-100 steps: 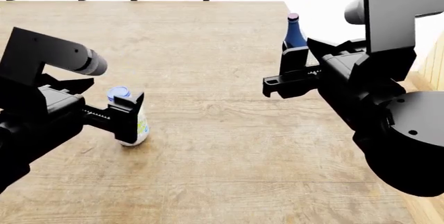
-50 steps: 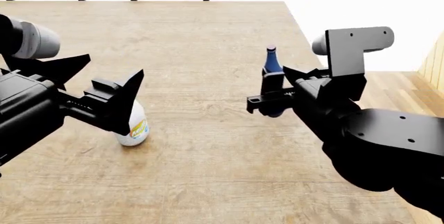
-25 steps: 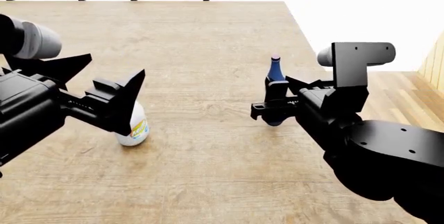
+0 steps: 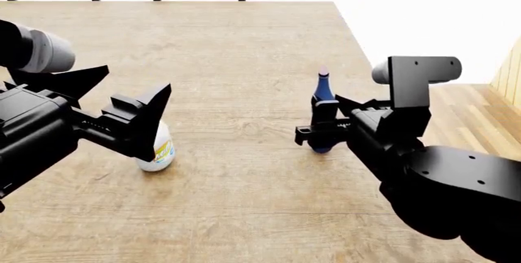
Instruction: Move the drinks to the dining counter.
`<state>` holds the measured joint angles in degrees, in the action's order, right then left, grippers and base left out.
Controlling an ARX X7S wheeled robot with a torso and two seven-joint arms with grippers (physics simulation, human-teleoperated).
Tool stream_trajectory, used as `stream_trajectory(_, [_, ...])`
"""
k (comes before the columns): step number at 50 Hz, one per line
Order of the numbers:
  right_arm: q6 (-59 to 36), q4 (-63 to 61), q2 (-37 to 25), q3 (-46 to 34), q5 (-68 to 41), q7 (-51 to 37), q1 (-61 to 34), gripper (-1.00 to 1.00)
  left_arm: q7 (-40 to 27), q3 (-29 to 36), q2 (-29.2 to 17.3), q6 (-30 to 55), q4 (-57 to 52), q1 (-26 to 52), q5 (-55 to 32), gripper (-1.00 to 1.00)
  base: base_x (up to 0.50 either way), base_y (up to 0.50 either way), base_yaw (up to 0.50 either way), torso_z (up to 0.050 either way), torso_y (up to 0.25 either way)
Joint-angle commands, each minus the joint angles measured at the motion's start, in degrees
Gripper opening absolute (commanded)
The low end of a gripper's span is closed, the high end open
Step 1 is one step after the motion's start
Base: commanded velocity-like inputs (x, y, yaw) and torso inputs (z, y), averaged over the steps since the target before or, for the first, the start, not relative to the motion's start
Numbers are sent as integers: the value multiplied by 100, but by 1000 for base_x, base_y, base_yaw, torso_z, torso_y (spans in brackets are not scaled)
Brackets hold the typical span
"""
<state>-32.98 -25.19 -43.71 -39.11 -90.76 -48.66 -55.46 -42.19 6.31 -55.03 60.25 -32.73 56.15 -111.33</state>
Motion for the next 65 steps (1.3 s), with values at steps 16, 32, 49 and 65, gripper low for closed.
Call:
stream_trajectory(16, [-60, -105, -71, 62, 106, -42, -72, 100, 3, 93, 15, -27, 1, 39, 25, 100, 0, 0, 0, 0, 0])
stream_trajectory(32, [-135, -288, -112, 122, -56, -231, -262, 100, 70, 67, -26, -57, 4, 1, 55, 100, 0, 0, 0, 0, 0])
stream_trajectory(49, [-171, -1132, -561, 631, -51, -1196, -1054, 100, -22, 179, 20, -75, -28, 175, 4, 100, 0, 0, 0, 0, 0])
stream_trajectory(65, [-222, -1016, -522, 616, -158, -1332, -1161, 100, -25, 291, 77, -49, -1, 339, 43, 100, -313, -2, 0, 0, 0])
